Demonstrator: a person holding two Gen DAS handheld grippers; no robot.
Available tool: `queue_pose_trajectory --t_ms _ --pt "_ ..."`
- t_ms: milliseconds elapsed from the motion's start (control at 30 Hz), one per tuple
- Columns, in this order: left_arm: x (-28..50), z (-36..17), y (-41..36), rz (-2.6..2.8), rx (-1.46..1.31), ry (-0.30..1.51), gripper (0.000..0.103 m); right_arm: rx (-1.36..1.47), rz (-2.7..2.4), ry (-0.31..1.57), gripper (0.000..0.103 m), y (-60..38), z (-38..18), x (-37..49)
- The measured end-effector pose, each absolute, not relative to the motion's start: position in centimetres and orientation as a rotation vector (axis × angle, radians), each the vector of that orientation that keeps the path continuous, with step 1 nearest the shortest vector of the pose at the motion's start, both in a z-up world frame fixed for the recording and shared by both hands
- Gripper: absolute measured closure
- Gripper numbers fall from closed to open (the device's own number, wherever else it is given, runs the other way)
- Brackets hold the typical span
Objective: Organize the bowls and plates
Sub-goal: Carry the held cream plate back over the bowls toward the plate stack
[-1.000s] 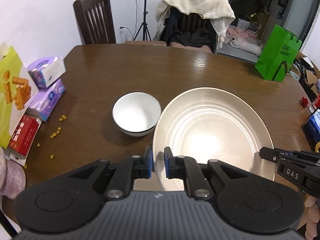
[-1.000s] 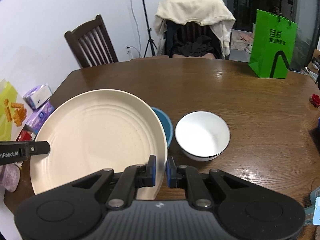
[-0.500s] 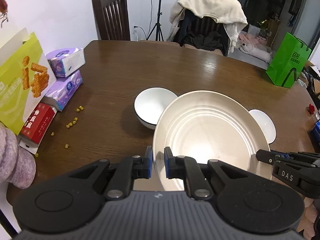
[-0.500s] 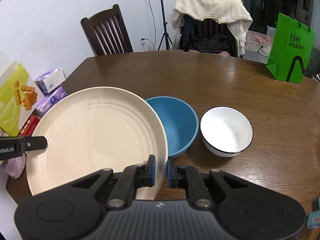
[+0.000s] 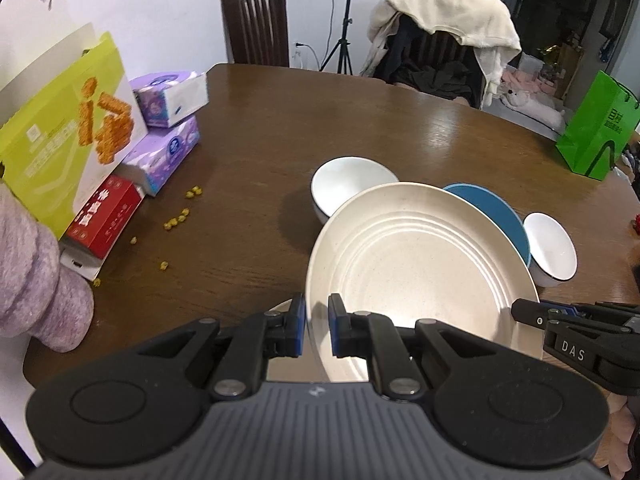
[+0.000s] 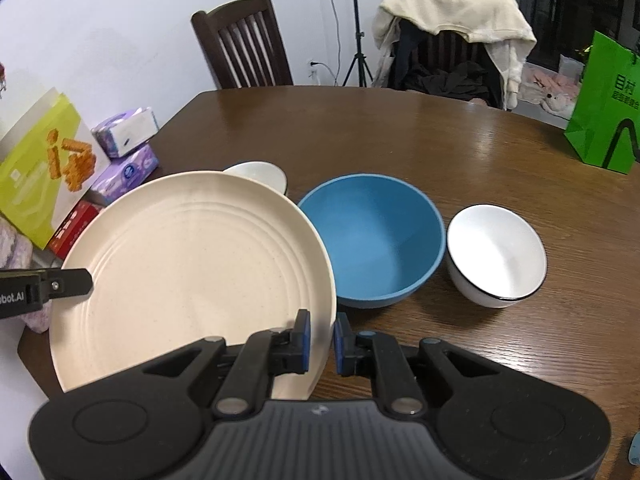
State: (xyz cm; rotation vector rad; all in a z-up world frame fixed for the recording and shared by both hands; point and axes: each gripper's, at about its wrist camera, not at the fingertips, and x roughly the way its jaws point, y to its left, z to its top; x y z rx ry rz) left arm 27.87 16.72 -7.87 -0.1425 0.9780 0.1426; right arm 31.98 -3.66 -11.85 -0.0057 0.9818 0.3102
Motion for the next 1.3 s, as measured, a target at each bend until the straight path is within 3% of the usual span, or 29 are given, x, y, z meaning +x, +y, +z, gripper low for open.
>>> queue_pose_trajectory --t_ms 1300 --pt "23.9 -14.7 21.1 0.247 -0.139 1.099 0.091 -0.21 0.418 1.067 0.091 3.7 -17.6 30.1"
